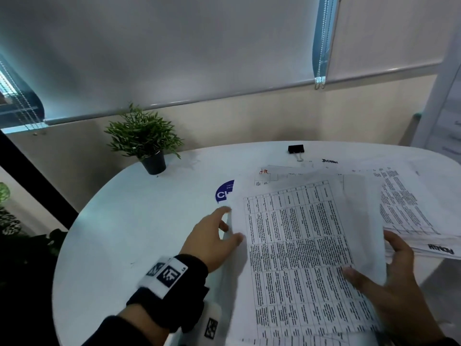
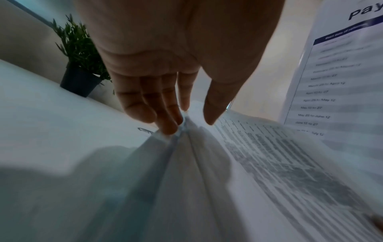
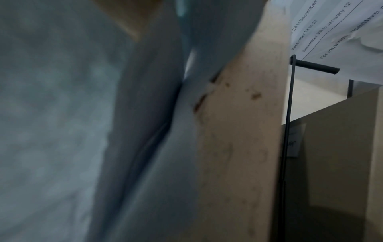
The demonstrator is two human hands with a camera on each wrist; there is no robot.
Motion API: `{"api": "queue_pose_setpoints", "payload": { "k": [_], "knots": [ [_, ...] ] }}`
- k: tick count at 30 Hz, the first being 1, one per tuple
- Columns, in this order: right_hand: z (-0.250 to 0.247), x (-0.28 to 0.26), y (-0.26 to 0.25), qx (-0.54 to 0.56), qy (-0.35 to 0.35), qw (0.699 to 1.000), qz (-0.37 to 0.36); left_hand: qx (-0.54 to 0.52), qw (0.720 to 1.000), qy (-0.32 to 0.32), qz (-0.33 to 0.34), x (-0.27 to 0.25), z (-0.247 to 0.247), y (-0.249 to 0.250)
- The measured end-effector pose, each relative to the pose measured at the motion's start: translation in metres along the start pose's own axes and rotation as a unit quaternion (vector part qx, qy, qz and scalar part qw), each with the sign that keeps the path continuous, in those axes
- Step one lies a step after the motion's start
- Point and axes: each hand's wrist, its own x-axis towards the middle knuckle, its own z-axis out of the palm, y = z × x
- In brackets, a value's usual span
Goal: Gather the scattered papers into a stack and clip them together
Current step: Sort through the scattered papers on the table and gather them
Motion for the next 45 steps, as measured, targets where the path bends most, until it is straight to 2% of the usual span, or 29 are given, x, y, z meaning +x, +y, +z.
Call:
{"api": "queue_pose_setpoints", "payload": {
  "k": [3, 5, 25, 27, 29, 33, 38, 45],
  "knots": [
    [-0.003, 0.002, 0.002, -0.009, -0.024, 1.000, 0.007, 0.084, 0.996, -0.029, 0.027, 0.019, -0.013, 0.009],
    [-0.004, 0.003, 0.002, -0.005, -0.027, 0.999, 0.018, 0.114, 0.992, -0.043, 0.022, 0.028, -0.018, 0.013],
    [0.000, 0.002, -0.004, 0.035, 0.018, 0.999, 0.015, 0.169, 0.984, -0.024, -0.044, 0.020, 0.000, 0.011],
    [0.000, 0.001, -0.006, 0.036, 0.017, 0.999, 0.016, 0.158, 0.986, -0.028, -0.041, 0.020, 0.001, 0.012],
    [0.001, 0.001, -0.008, 0.035, 0.016, 0.999, 0.021, 0.101, 0.994, -0.017, -0.044, 0.019, 0.002, 0.012],
    [0.001, 0.001, -0.007, 0.041, 0.025, 0.999, 0.021, -0.020, 0.997, 0.060, -0.051, 0.018, 0.005, 0.010],
    [-0.001, 0.003, -0.002, 0.031, 0.029, 0.999, 0.003, -0.046, 0.990, 0.130, -0.028, 0.017, 0.003, 0.006],
    [0.000, 0.003, 0.000, 0.041, 0.021, 0.999, -0.013, -0.095, 0.982, 0.158, 0.041, 0.012, 0.007, 0.005]
  ]
}}
